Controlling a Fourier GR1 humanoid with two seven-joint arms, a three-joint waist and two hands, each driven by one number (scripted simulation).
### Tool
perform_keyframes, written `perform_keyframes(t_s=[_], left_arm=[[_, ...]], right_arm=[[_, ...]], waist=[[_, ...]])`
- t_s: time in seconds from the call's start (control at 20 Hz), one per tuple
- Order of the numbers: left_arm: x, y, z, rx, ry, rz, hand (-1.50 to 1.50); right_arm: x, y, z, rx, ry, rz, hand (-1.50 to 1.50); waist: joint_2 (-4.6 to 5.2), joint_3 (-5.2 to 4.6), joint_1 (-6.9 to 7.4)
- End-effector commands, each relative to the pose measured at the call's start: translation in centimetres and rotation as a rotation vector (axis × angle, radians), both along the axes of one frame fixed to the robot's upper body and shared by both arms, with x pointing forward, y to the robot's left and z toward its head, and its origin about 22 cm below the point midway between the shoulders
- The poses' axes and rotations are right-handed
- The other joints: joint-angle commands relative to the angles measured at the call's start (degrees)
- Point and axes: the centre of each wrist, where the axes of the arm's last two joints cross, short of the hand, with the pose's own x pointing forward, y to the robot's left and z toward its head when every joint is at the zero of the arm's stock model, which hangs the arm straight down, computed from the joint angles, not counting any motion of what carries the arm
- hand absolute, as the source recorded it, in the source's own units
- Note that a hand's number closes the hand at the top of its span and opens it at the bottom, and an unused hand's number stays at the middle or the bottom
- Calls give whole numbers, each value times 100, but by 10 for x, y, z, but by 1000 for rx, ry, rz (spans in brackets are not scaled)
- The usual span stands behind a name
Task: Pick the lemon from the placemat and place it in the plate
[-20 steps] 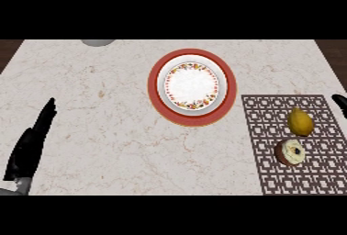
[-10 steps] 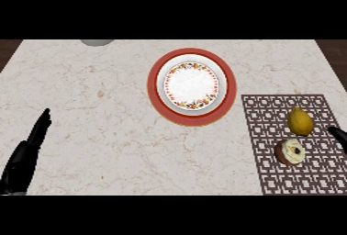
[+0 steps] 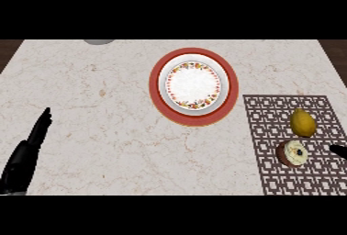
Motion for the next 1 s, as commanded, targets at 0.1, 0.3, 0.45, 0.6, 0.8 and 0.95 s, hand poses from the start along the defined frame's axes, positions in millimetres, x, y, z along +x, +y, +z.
perform_keyframes(t_s=[0.1,0.3,0.45,0.6,0.8,0.95], left_arm=[[-2,-3,3,-4,-4,-19,0],[-7,-9,-12,4,11,1,0],[-4,2,-4,1,13,-17,0],[5,-19,-5,-10,-2,-8,0],[-8,0,-2,0,16,-8,0],[2,-15,-5,8,-1,-6,0]], right_arm=[[25,-19,31,-21,225,35,-150],[40,-27,31,-18,332,121,-150],[50,-37,2,-24,425,156,-150],[50,-23,1,-71,494,217,-150],[47,-48,-26,-94,571,274,-150],[64,-53,-19,-86,581,304,-150]], waist=[[6,9,69],[6,12,47],[17,14,93],[3,12,19],[2,15,27],[1,14,14]])
